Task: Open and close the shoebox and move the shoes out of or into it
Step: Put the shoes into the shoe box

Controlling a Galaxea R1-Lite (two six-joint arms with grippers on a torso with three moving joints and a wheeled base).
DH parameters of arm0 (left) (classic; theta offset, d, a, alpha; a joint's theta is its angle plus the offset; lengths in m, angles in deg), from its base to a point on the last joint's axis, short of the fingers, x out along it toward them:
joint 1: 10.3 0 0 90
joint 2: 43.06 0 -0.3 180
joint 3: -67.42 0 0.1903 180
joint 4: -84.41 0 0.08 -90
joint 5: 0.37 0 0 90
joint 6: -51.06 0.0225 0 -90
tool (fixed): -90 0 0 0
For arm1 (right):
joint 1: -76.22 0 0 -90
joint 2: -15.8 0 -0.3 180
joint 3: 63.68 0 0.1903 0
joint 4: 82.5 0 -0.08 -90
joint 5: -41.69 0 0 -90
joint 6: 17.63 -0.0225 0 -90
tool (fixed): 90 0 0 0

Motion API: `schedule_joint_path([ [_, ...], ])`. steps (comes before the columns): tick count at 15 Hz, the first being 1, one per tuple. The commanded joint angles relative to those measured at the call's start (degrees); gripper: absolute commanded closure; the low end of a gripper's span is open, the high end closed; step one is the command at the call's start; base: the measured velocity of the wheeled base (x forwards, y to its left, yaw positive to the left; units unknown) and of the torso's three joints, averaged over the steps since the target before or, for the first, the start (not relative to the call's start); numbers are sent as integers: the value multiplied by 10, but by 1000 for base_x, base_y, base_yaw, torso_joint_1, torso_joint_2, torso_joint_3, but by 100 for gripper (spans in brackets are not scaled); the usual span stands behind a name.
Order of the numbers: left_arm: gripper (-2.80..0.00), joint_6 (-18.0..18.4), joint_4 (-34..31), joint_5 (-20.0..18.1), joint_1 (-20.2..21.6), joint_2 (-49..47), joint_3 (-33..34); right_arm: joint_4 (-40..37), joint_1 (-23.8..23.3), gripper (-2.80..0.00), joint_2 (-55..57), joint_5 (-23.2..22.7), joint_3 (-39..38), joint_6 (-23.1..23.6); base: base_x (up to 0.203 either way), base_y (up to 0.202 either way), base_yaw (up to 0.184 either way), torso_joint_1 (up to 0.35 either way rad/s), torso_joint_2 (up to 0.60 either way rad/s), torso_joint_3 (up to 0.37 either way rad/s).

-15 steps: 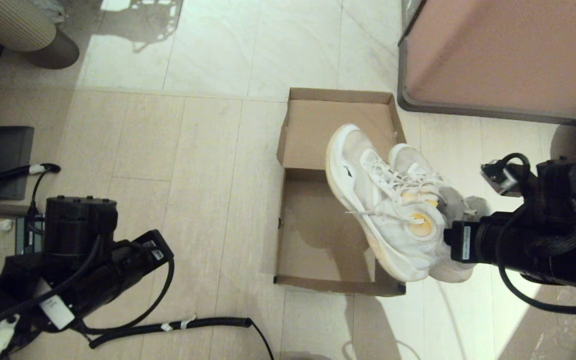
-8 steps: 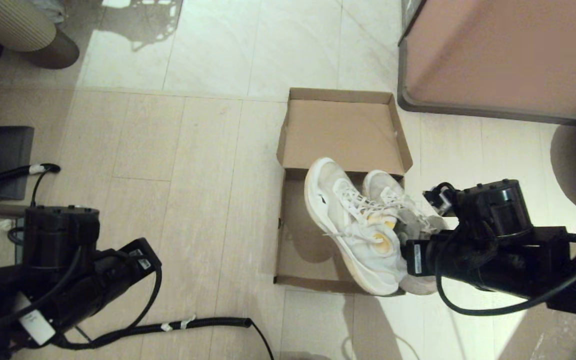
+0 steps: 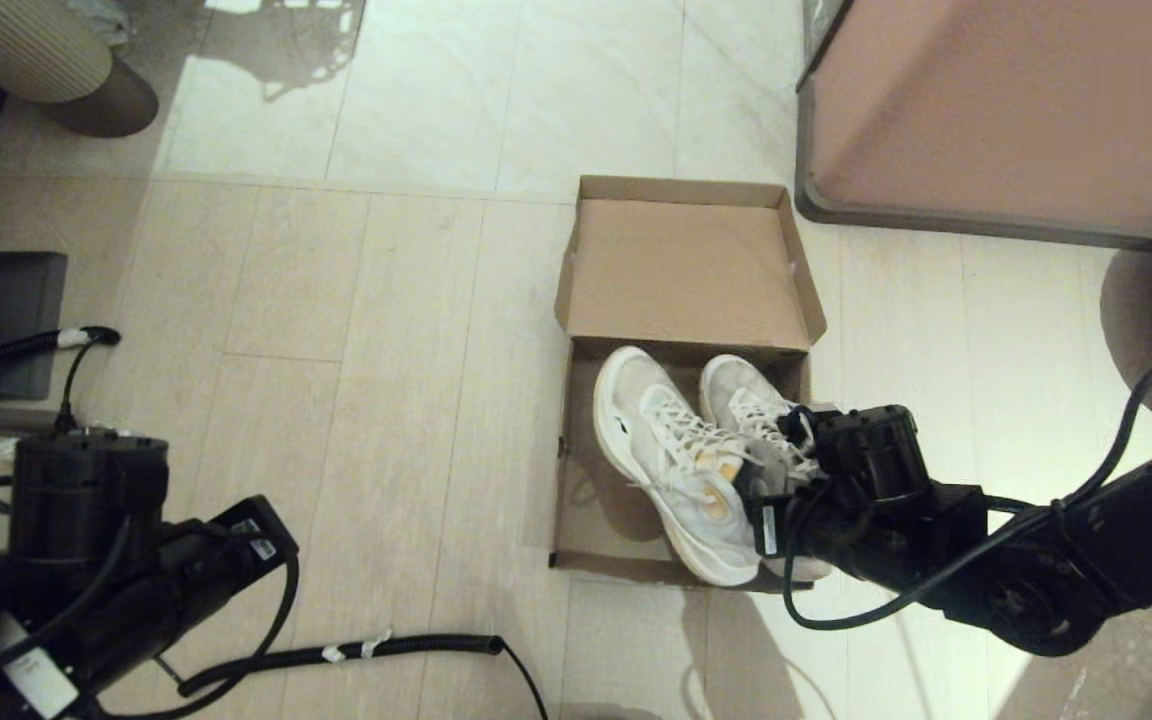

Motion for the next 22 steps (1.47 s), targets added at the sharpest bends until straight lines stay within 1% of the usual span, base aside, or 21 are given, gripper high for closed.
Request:
schedule_joint_path([
  [1, 0, -2, 2, 1, 4, 0, 0, 28, 7, 0, 50, 1, 5, -1, 0, 0, 0, 0, 0, 0],
  [3, 0, -1, 2, 1, 7, -1, 3, 50, 9, 0, 77, 9, 19, 5, 0, 0, 0, 0, 0, 0],
  [5, 0, -2, 0, 1, 8, -1, 4, 64, 10, 0, 109, 41, 45, 9, 0, 0, 0, 0, 0, 0],
  [8, 0, -1, 0, 1, 9, 5, 11, 88, 10, 0, 138, 55, 72, 12, 0, 0, 0, 0, 0, 0],
  [11, 0, -1, -1, 1, 9, 5, 14, 95, 10, 0, 154, 56, 77, 10, 0, 0, 0, 0, 0, 0],
  [14, 0, -1, -1, 1, 9, 8, 19, 129, 10, 0, 180, 56, 79, 19, 0, 0, 0, 0, 0, 0],
  [16, 0, -1, -1, 1, 10, 12, 23, 136, 12, 0, 186, 56, 80, 23, 0, 0, 0, 0, 0, 0],
  [17, 0, -1, -1, 1, 10, 14, 24, 136, 13, -280, 187, 56, 80, 22, 0, 0, 0, 0, 0, 0],
  [22, 0, -1, -1, -3, 12, 17, 25, 137, 12, -280, 187, 63, 78, 21, 0, 0, 0, 0, 0, 0],
])
